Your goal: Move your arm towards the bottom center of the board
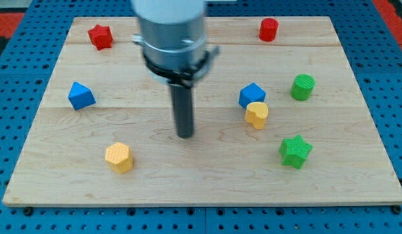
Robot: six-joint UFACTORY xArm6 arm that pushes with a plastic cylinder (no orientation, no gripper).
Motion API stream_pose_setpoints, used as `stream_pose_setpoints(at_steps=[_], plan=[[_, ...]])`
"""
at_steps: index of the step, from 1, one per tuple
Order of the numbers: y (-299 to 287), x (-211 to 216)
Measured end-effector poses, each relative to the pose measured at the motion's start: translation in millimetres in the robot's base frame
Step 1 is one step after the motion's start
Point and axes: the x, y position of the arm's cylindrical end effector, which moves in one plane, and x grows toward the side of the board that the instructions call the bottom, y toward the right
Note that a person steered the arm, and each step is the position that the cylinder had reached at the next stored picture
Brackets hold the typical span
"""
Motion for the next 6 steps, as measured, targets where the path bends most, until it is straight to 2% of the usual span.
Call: stream_pose_setpoints(at_steps=[1,2,6], plan=[[46,37],[46,72],[32,78]])
